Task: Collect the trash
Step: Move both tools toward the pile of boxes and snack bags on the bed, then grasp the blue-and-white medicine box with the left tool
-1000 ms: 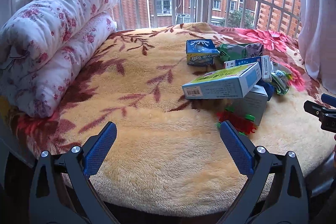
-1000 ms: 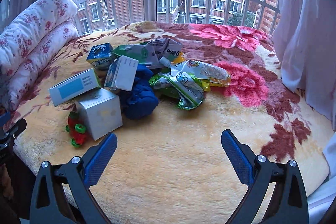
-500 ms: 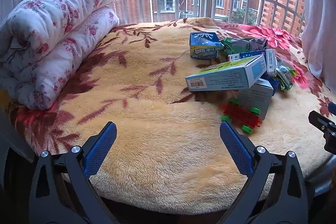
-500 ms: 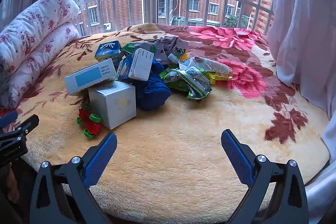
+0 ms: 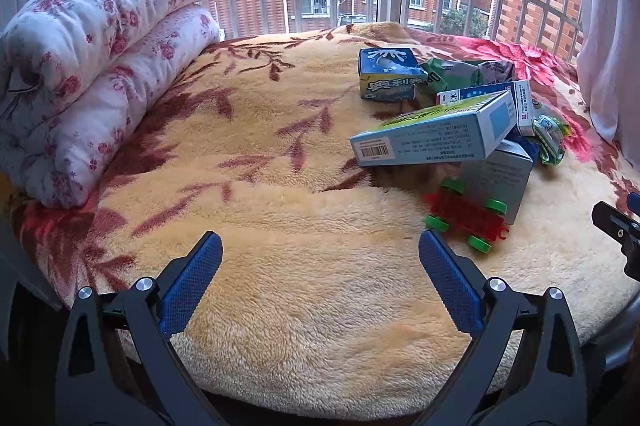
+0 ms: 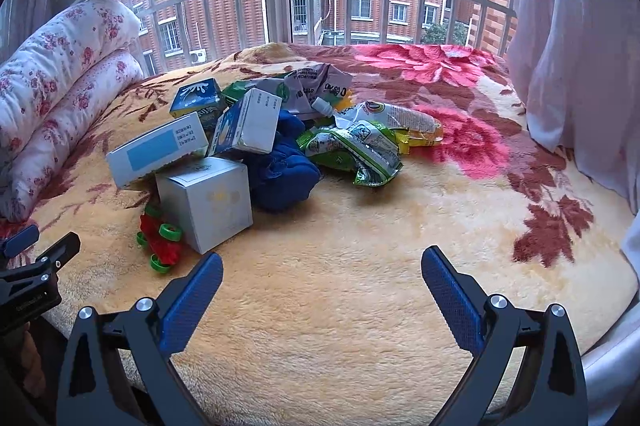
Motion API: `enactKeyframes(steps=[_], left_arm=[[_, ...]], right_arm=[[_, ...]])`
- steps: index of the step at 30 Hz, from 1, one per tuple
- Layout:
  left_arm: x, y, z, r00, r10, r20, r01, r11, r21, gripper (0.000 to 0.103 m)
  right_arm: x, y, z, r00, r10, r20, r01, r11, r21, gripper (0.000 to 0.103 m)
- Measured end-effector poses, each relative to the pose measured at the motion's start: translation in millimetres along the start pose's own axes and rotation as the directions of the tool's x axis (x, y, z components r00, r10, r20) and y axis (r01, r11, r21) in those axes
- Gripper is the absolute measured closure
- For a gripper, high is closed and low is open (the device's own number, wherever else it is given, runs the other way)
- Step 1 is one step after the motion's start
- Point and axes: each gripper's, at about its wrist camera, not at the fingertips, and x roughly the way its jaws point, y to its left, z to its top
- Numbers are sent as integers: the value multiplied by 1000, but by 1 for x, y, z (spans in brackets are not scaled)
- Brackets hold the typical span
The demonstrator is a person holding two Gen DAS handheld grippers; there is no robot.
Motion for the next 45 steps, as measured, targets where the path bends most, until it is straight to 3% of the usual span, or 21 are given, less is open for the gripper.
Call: enactKeyframes(steps=[25, 29, 35, 40, 45], left_arm=[[7, -5, 5, 1000, 2, 2, -2, 1000, 22, 7], [7, -14, 13, 998, -28, 60, 23, 996, 83, 7], [14, -41, 26, 981, -108, 158, 57, 952, 301, 7], [28, -50, 28, 969, -193, 151, 110, 894, 435, 7], [43, -53, 31, 956, -261, 134, 162, 852, 498, 7]], right_arm=[[8, -2, 3, 1000, 26, -14, -26, 1000, -6, 5], [8, -1, 2, 999, 30, -17, -30, 1000, -6, 5], [9, -5, 0, 1000, 17, -22, -17, 1000, -8, 5], [11, -9, -1, 1000, 6, -30, -6, 1000, -4, 5], [15, -10, -1, 999, -3, -32, 3, 1000, -2, 5]])
